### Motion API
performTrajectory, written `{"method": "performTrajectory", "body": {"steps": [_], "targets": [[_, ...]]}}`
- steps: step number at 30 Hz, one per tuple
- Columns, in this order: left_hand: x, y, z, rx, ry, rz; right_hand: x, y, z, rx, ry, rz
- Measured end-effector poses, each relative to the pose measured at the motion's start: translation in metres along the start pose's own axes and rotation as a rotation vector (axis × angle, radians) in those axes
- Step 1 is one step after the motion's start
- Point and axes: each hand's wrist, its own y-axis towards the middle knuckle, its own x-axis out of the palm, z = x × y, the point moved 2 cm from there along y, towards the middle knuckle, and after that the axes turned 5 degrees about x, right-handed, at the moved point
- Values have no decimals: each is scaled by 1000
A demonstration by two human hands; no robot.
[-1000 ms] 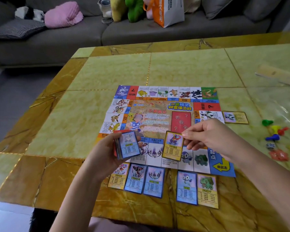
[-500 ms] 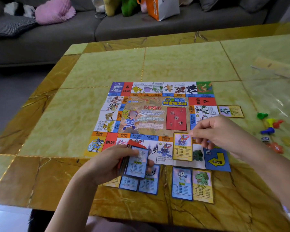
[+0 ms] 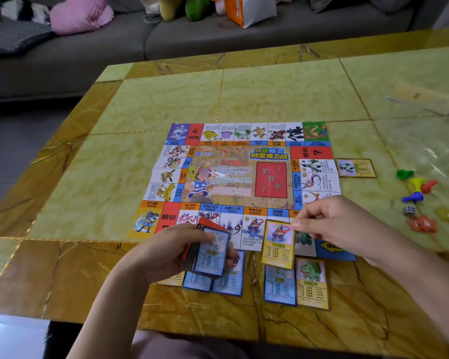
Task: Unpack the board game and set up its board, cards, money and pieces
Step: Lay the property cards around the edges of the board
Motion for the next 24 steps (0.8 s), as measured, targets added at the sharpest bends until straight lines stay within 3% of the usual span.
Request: {"method": "performTrajectory", "body": {"steps": [17, 24], "targets": [[-6, 1, -3, -1, 11, 5, 36, -9, -2, -10, -95, -68], [-9, -2, 2, 110, -32, 53, 44, -12, -4, -13, -112, -62]]}}
